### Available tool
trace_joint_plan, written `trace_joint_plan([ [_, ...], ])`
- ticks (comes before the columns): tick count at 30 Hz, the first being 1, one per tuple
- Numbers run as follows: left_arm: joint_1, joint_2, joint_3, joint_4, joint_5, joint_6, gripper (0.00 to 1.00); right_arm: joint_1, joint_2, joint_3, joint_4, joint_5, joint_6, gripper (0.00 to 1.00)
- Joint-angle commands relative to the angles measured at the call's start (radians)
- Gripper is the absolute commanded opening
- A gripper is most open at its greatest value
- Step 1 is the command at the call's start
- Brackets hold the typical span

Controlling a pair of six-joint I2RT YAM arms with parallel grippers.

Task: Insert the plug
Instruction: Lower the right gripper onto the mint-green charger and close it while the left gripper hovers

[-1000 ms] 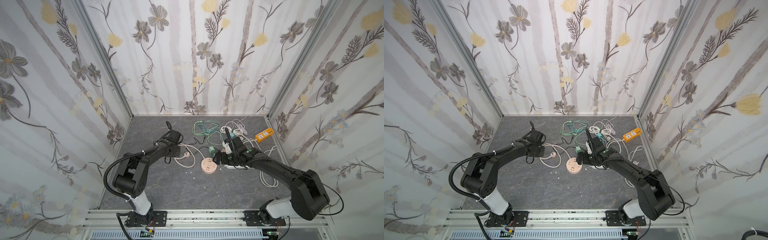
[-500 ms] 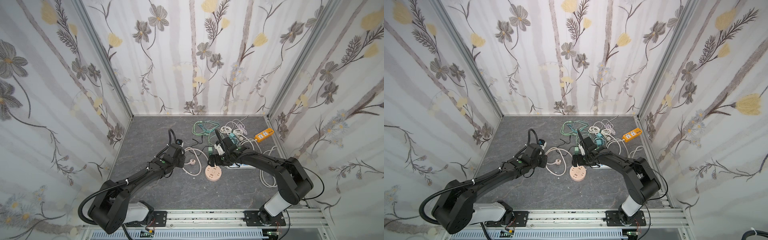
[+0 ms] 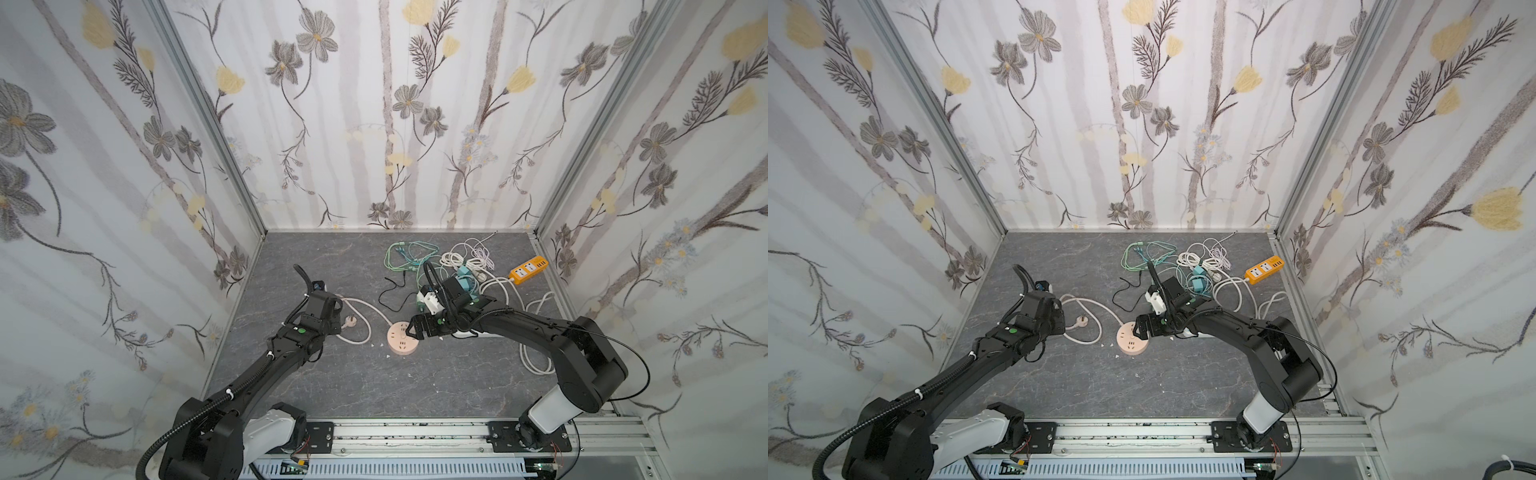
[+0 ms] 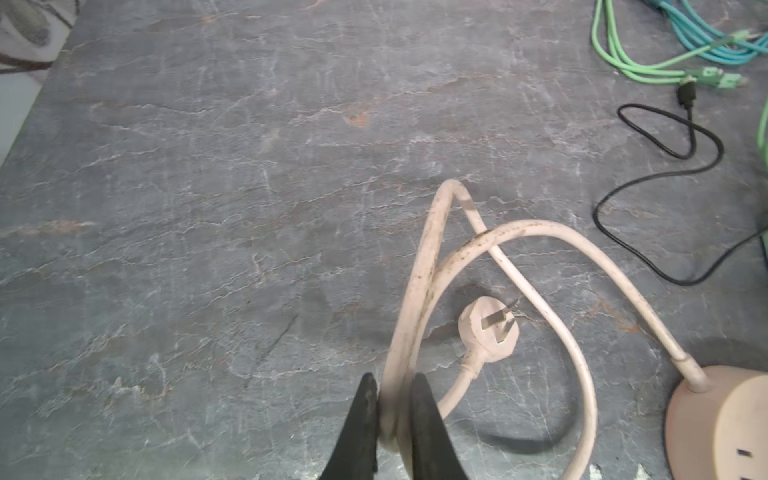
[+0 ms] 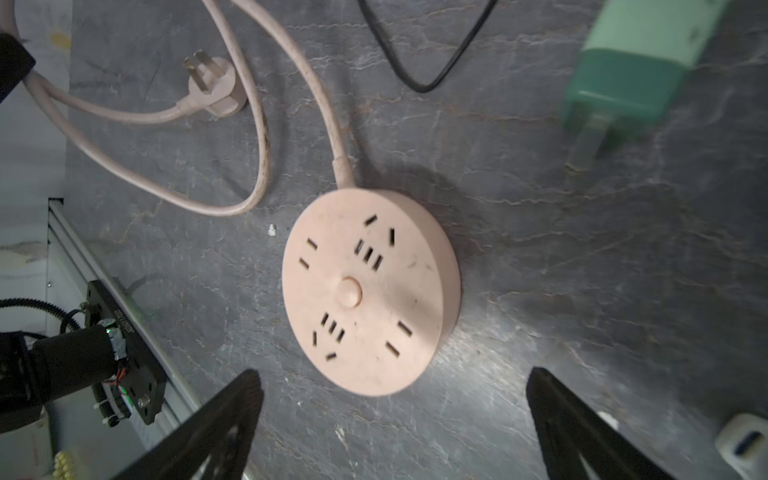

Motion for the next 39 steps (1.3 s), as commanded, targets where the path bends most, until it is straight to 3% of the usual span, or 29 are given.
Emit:
trace_joint_plan([
  [1, 0.039, -0.017, -0.009, -0.006, -0.002, -0.035, 0.09, 0.028, 0.049, 0.055, 0.005, -0.058, -0.046, 0.99],
  [9, 0.191, 0.018, 0.005, 0.038, 0.077, -0.040, 0.10, 0.106, 0.202, 0.252, -0.089, -0.070, -0.101, 0.99],
  [13, 0.208, 0.040, 0.023, 0.034, 0.101, -0.050, 0.11, 0.156, 0.250, 0.325, -0.131, -0.067, -0.122, 0.99],
  [16, 0.213, 0.032, 0.025, -0.016, 0.056, -0.077, 0.13, 0.162, 0.239, 0.340, -0.132, -0.033, -0.120, 0.99],
  [20, 0.227, 0.026, 0.037, -0.064, 0.025, -0.097, 0.12, 0.158, 0.162, 0.303, -0.083, 0.062, -0.097, 0.99],
  [24, 0.227, -0.003, 0.054, -0.155, 0.002, -0.141, 0.12, 0.120, 0.066, 0.260, -0.091, 0.264, -0.013, 0.99],
  [30, 0.229, 0.012, 0.084, -0.167, 0.006, -0.158, 0.43, -0.028, 0.046, 0.255, -0.168, 0.413, 0.058, 0.96],
  [33, 0.227, 0.033, 0.152, -0.220, -0.006, -0.187, 0.77, -0.050, 0.089, 0.316, -0.239, 0.462, 0.036, 0.95],
  [35, 0.221, 0.019, 0.177, -0.230, -0.030, -0.191, 0.89, -0.051, 0.142, 0.379, -0.299, 0.497, 0.023, 0.93],
  [36, 0.210, 0.015, 0.195, -0.238, -0.045, -0.187, 1.00, -0.051, 0.172, 0.411, -0.330, 0.521, 0.024, 0.93],
  [39, 0.147, 0.028, 0.259, -0.263, -0.090, -0.183, 1.00, -0.052, 0.249, 0.473, -0.353, 0.548, 0.014, 0.88],
])
